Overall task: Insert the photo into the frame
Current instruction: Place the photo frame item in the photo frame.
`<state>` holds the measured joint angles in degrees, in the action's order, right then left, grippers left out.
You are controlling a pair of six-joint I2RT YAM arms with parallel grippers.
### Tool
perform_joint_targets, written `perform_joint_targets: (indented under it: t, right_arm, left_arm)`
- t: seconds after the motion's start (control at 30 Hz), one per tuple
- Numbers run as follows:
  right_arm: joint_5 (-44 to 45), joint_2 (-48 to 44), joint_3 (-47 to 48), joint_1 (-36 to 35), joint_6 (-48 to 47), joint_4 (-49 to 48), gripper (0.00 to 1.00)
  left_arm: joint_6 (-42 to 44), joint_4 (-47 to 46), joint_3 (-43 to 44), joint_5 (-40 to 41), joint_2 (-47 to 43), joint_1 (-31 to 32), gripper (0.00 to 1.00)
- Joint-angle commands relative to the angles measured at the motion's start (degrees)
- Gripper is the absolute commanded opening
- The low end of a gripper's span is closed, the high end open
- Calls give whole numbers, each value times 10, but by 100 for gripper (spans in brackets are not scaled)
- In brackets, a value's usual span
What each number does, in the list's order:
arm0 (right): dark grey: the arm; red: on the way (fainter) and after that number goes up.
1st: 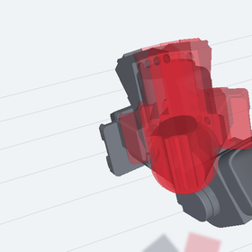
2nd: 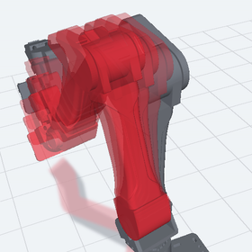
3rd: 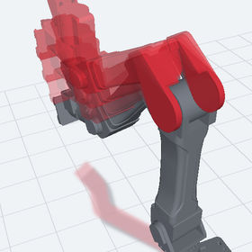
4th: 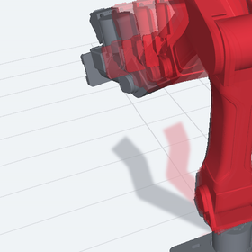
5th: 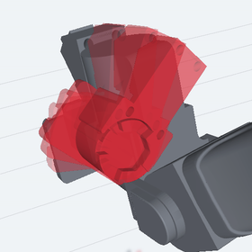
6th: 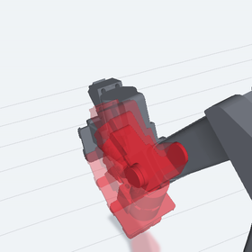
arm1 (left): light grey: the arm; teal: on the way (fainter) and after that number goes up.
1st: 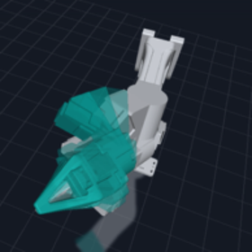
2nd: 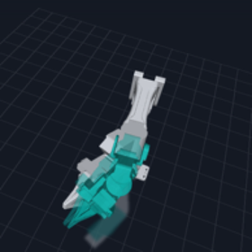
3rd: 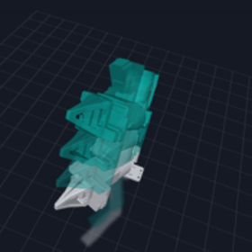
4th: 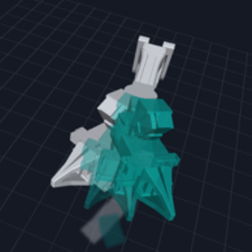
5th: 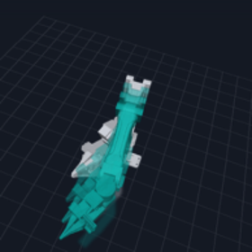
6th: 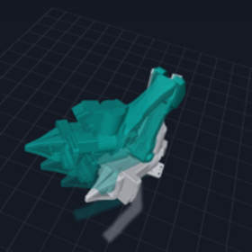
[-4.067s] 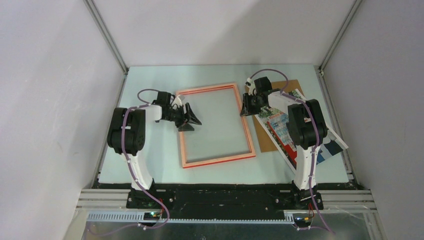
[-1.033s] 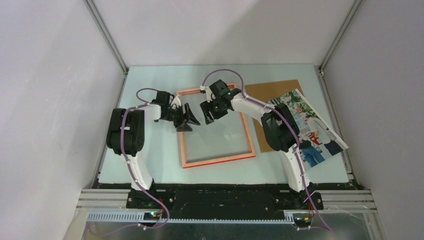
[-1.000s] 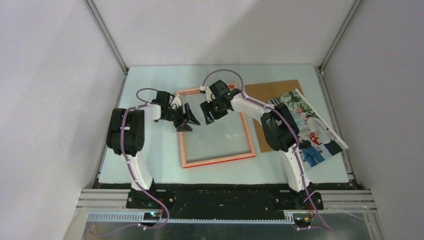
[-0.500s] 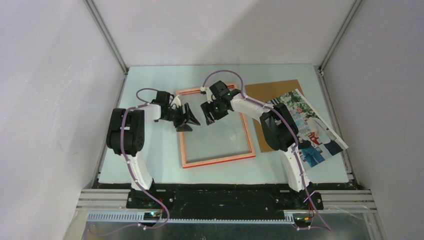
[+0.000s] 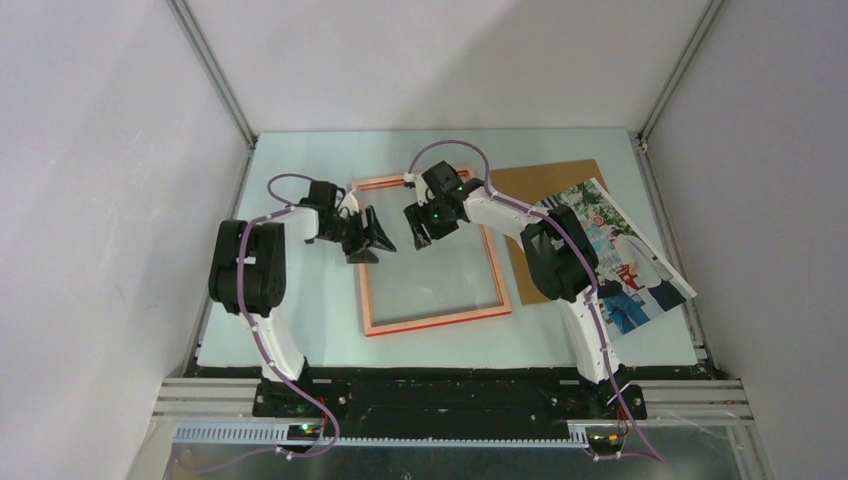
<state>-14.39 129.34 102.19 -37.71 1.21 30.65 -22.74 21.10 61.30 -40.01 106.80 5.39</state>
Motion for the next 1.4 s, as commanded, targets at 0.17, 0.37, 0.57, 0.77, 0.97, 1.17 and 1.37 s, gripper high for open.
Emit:
perform_joint_targets:
  t: [0.17, 0.37, 0.57, 0.77, 0.97, 1.17, 1.37]
  right_arm:
    - [12, -13, -14, 5, -24, 3, 65]
    - [11, -15, -15, 6, -25, 2, 65]
    - [10, -16, -15, 6, -24, 1, 64]
    - [9, -17, -14, 6, -24, 2, 64]
    - [8, -25, -14, 5, -23, 3, 65]
    - [10, -51, -14, 6, -17, 7, 68]
    - [14, -97, -18, 11, -15, 11, 75]
  left_arm:
    - [62, 50, -1, 53, -48, -19, 74]
    - [86, 78, 5, 74, -69, -32, 74]
    - [105, 100, 5, 89, -89, -41, 74]
    - [118, 116, 5, 93, -109, -49, 74]
    - [130, 122, 6, 99, -120, -51, 74]
    - [138, 121, 11, 117, -128, -51, 74]
    - [138, 121, 26, 139, -130, -51, 73]
